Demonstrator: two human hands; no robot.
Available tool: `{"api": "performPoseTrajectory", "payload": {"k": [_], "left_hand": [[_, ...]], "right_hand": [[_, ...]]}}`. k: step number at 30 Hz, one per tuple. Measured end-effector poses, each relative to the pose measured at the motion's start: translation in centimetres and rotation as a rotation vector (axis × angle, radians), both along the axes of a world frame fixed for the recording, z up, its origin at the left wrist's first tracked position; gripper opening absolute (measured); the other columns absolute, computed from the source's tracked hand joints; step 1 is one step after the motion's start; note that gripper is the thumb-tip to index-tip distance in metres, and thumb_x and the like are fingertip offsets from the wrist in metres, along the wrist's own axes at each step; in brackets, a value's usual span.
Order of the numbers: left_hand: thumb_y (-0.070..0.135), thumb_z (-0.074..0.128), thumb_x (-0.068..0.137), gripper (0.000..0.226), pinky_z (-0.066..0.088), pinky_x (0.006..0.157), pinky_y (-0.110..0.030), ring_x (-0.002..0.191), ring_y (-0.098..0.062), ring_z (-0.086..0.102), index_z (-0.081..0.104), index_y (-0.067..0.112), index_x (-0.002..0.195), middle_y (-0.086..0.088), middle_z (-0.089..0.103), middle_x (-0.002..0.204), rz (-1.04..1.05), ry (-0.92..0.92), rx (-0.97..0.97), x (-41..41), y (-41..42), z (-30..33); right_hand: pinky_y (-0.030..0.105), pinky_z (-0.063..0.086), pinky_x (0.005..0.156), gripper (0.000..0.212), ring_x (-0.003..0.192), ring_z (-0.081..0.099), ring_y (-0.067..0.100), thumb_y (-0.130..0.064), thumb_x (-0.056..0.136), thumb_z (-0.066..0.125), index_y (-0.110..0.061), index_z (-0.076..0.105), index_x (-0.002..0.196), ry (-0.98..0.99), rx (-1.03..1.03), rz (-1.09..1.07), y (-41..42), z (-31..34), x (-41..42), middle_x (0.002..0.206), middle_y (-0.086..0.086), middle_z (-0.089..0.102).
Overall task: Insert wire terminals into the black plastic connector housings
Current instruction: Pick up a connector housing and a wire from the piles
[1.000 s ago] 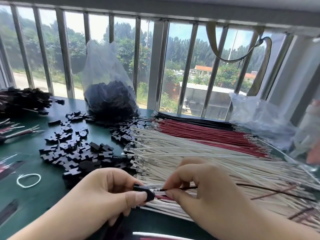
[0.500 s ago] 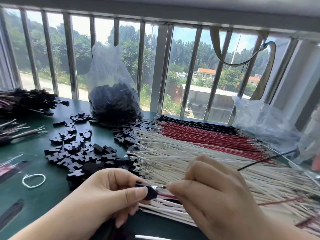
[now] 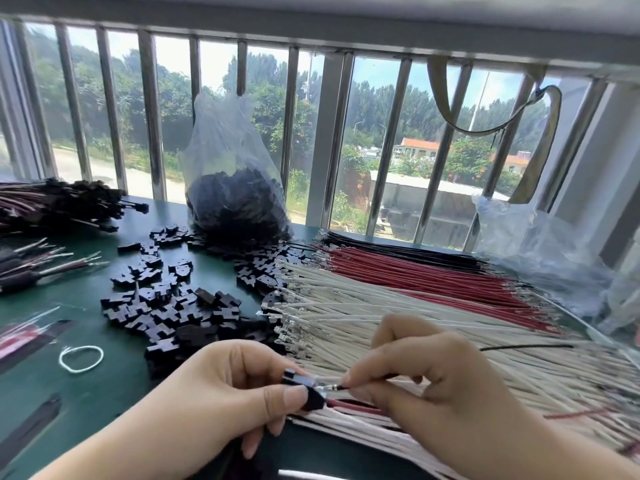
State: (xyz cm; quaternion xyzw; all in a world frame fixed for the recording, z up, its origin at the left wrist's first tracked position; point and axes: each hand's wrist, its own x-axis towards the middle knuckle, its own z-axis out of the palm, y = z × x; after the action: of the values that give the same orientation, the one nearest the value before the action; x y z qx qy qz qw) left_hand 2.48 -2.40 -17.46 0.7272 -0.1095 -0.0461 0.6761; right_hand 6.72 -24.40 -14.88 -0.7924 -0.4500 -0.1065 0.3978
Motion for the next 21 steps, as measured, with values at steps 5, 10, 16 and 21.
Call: {"api": "performPoseTrajectory", "payload": {"k": [5, 10, 16, 21], "left_hand": [[0.044, 0.080, 0.047, 0.043, 0.038, 0.040, -0.019, 0.041, -0.017, 0.048, 0.075, 0.016, 0.079, -0.008, 0.062, 0.053, 0.041, 0.001, -0.001, 0.1, -0.1, -0.1], [0.056, 0.087, 0.040, 0.062, 0.040, 0.040, -0.020, 0.043, -0.019, 0.050, 0.075, 0.012, 0.082, -0.011, 0.063, 0.056, 0.007, 0.011, -0.021, 0.0, 0.0, -0.2], [0.047, 0.078, 0.047, 0.046, 0.042, 0.043, -0.021, 0.044, -0.019, 0.051, 0.075, 0.020, 0.084, -0.006, 0.063, 0.053, 0.065, -0.029, 0.086, -0.1, -0.7, -0.2], [0.050, 0.080, 0.061, 0.033, 0.042, 0.046, -0.022, 0.043, -0.016, 0.051, 0.074, 0.024, 0.080, -0.007, 0.065, 0.056, 0.163, -0.071, 0.140, -0.1, -0.9, 0.3]], "right_hand": [[0.005, 0.037, 0.059, 0.007, 0.066, 0.054, -0.002, -0.031, 0.073, 0.073, -0.033, 0.072, 0.080, -0.142, -0.020, -0.093, 0.2, -0.5, -0.1, 0.075, -0.013, 0.054], [0.013, 0.037, 0.055, 0.008, 0.064, 0.045, -0.004, -0.037, 0.079, 0.063, -0.031, 0.068, 0.075, -0.367, -0.042, -0.188, 0.9, -1.1, -0.9, 0.072, -0.017, 0.046], [0.006, 0.040, 0.064, 0.017, 0.076, 0.055, -0.003, -0.027, 0.074, 0.078, -0.040, 0.069, 0.080, 0.080, -0.119, -0.130, 1.5, -0.4, -0.7, 0.080, -0.019, 0.058], [0.004, 0.040, 0.063, 0.017, 0.072, 0.058, -0.006, -0.027, 0.079, 0.074, -0.043, 0.069, 0.082, 0.152, -0.187, -0.125, 0.8, 0.6, -0.1, 0.078, -0.023, 0.065]]}}
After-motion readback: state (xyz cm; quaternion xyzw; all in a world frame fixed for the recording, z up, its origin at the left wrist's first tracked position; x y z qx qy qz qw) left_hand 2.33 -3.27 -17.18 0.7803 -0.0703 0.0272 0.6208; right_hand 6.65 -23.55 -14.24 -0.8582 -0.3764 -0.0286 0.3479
